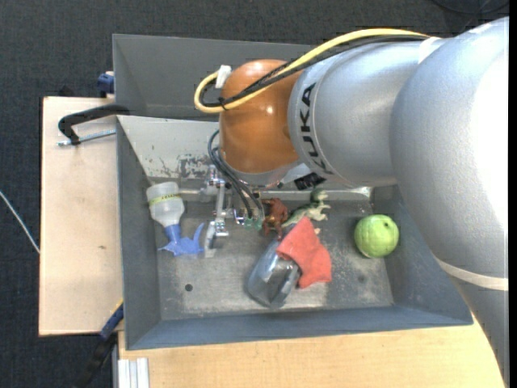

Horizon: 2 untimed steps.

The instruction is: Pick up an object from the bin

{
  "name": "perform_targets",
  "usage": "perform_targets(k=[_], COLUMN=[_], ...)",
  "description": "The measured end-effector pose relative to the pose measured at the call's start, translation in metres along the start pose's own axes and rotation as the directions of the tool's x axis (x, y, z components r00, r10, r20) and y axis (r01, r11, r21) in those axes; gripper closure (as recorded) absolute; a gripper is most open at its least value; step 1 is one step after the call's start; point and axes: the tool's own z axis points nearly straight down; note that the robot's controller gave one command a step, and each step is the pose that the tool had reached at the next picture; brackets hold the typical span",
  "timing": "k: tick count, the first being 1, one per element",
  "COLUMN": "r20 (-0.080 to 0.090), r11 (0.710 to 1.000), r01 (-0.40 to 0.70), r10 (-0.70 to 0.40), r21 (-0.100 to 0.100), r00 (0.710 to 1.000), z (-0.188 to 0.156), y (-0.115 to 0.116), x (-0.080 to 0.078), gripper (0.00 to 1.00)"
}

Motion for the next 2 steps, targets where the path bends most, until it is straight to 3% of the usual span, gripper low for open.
perform_targets(k=[1,2], r20=[0.000,0.007], r11=[1.000,0.998], r01=[0.000,0.067], r10=[0.000,-0.067], r21=[0.000,0.000], r00=[1.000,0.998], z=[0.000,0.027], y=[0.000,0.021], x=[0.000,-0.007], gripper=[0.00,0.00])
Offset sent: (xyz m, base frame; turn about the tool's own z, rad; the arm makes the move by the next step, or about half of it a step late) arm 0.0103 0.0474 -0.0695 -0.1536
